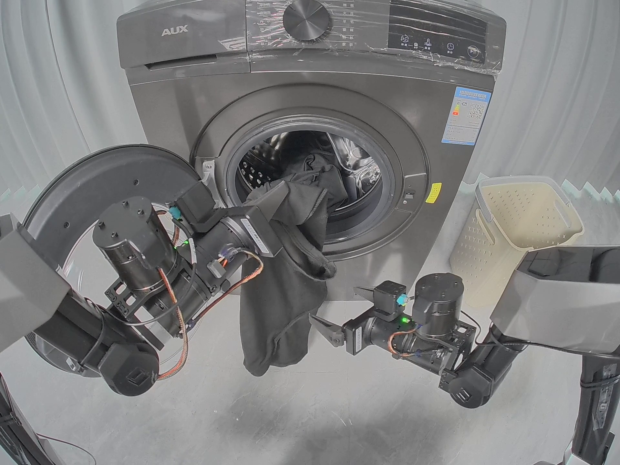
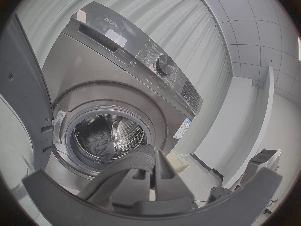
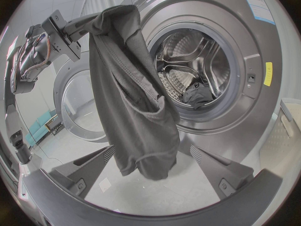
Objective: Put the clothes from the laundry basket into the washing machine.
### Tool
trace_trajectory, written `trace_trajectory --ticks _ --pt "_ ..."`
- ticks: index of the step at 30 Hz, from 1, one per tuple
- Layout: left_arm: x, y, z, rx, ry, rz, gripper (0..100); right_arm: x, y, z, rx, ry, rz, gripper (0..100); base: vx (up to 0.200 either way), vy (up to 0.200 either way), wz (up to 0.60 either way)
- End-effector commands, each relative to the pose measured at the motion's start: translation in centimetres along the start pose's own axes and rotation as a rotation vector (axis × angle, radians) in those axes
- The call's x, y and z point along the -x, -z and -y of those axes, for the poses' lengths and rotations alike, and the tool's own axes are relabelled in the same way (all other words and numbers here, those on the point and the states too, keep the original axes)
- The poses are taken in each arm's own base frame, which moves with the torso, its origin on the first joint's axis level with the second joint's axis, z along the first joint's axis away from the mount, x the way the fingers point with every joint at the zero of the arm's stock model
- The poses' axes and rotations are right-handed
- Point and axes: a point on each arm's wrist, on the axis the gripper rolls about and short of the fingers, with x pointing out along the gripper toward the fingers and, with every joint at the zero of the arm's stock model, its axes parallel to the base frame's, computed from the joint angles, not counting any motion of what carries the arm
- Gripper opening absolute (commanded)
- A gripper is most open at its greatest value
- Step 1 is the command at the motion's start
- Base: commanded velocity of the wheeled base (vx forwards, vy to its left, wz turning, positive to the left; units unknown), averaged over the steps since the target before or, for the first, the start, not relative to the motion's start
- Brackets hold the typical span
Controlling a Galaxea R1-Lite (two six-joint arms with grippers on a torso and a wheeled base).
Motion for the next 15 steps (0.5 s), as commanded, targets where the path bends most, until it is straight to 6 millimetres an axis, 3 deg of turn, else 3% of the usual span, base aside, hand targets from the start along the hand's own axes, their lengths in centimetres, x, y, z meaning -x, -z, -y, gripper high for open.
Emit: trace_trajectory --ticks 1,6,7,15 --pt "0.0 0.0 0.0 0.001 0.001 0.000 0 -2.4 0.9 -0.6 0.013 -0.039 0.017 100 0.000 0.000 0.00" --pt "0.1 0.2 0.0 0.002 0.000 -0.007 0 -5.0 -0.3 -0.8 0.018 -0.053 0.109 100 0.000 0.000 0.00" --pt "0.2 0.2 0.0 0.002 0.000 -0.008 0 -5.3 -0.6 -0.8 0.019 -0.053 0.128 0 0.000 0.000 0.00" --pt "0.7 0.6 -0.5 -0.001 -0.010 -0.005 0 -5.5 -2.3 -1.1 0.017 -0.063 0.210 0 0.000 0.000 0.00"
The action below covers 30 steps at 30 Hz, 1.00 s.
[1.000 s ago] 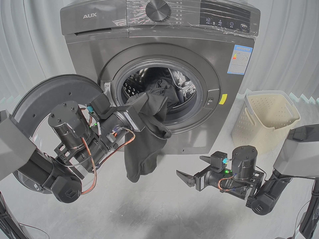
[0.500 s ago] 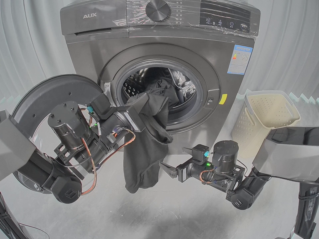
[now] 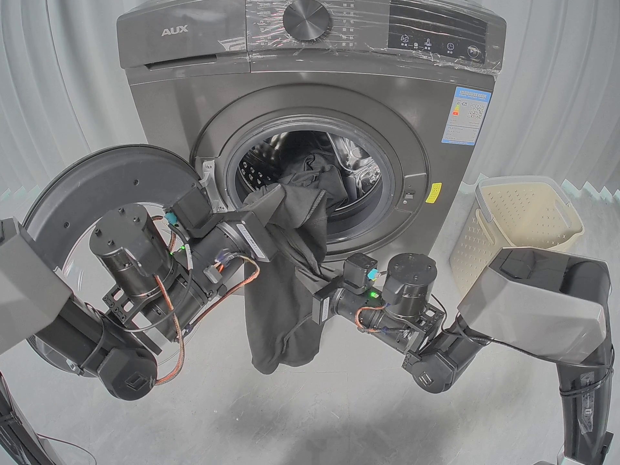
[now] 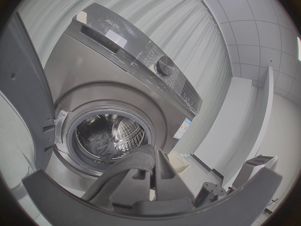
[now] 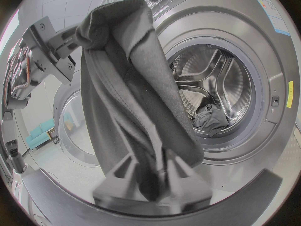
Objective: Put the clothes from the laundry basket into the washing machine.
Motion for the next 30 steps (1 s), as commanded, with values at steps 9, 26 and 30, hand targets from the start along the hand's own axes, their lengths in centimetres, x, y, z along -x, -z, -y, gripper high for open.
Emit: trace_trajectory --ticks 9,26,30 --pt "-0.1 0.4 -0.4 -0.002 -0.011 -0.005 0 2.7 -2.4 -0.7 0.006 0.006 -0.009 0 0.000 0.000 0.00" --pt "0.1 -1.5 -2.8 -0.027 -0.097 0.087 0 6.8 -6.8 2.2 0.040 0.110 0.034 0 0.000 0.000 0.00" --pt "0.4 -1.4 -2.8 -0.026 -0.103 0.078 0 6.7 -7.0 2.5 0.042 0.119 0.043 0 0.000 0.000 0.00"
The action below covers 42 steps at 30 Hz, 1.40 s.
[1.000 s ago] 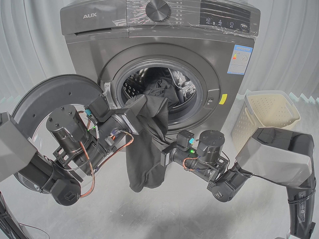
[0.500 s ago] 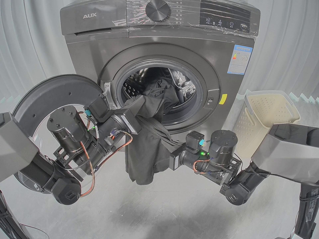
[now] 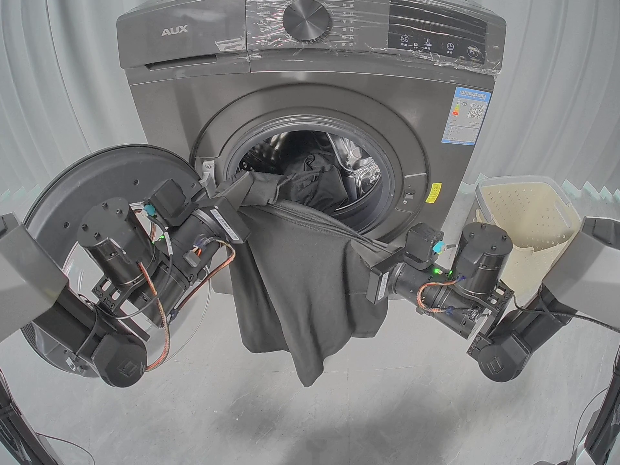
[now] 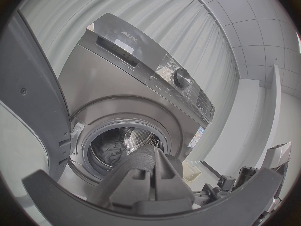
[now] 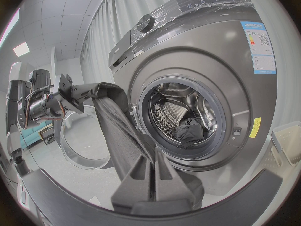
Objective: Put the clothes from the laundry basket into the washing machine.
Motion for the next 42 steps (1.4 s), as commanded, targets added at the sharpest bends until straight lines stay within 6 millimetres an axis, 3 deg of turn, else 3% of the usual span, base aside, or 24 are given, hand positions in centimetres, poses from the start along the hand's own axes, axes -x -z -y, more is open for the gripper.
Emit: trace_trajectory --ticks 1,10,16,25,42 --pt "0.4 0.0 -0.1 -0.001 -0.012 -0.008 0 0.0 -0.9 0.6 0.003 0.019 0.027 0 0.000 0.000 0.00" --pt "1.1 0.0 -0.2 -0.011 -0.032 -0.016 0 -0.6 -2.1 1.8 0.004 0.074 0.080 0 0.000 0.000 0.00" --pt "2.7 -1.4 -0.2 -0.074 -0.030 -0.006 0 -0.2 -3.7 1.8 0.009 0.076 0.126 0 0.000 0.000 0.00" --pt "2.4 -1.7 -0.5 -0.142 -0.039 0.007 0 0.9 -5.9 2.2 0.015 0.091 0.181 0 0.000 0.000 0.00" --pt "1.9 -3.6 -0.1 -0.161 -0.039 0.092 0 1.3 -6.9 2.2 0.016 0.091 0.215 0 0.000 0.000 0.00"
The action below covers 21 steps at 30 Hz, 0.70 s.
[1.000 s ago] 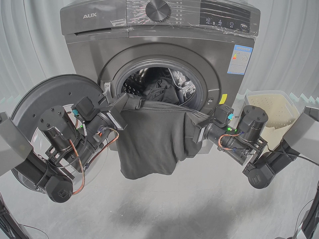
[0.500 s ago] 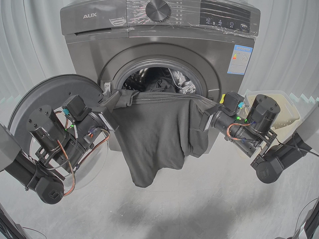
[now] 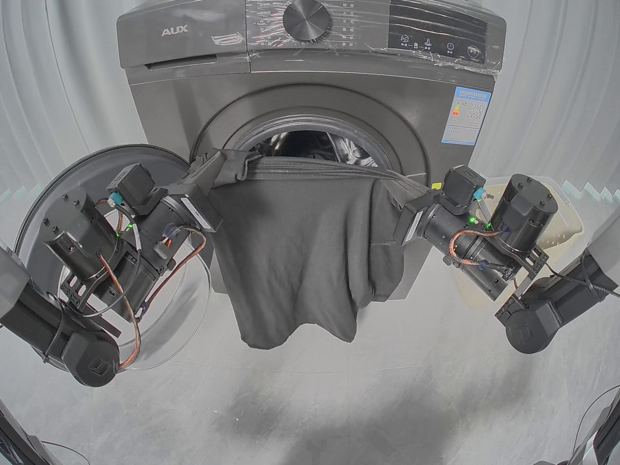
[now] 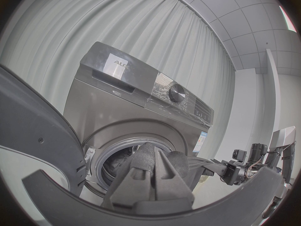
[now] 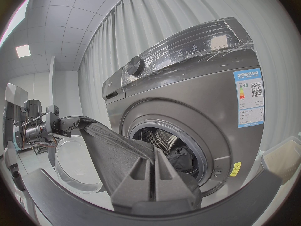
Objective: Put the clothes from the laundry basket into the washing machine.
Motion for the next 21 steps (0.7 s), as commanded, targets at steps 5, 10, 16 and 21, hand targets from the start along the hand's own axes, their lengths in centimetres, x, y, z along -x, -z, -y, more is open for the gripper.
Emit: trace_trajectory --ticks 5,10,16,21 --pt "0.04 -0.22 0.04 0.001 0.000 0.007 0 0.01 -0.49 0.02 0.003 0.001 0.014 0 0.000 0.000 0.00" --pt "0.04 -0.09 0.01 0.001 -0.001 0.003 0 0.04 -0.46 -0.04 0.003 0.000 0.012 0 0.000 0.000 0.00" --pt "0.09 -0.17 0.02 0.001 -0.001 0.004 0 0.04 -0.46 -0.04 0.003 0.000 0.012 0 0.000 0.000 0.00" --pt "0.13 -0.06 0.00 0.000 -0.002 0.000 0 0.16 -0.23 -0.09 0.000 -0.001 0.004 0 0.000 0.000 0.00"
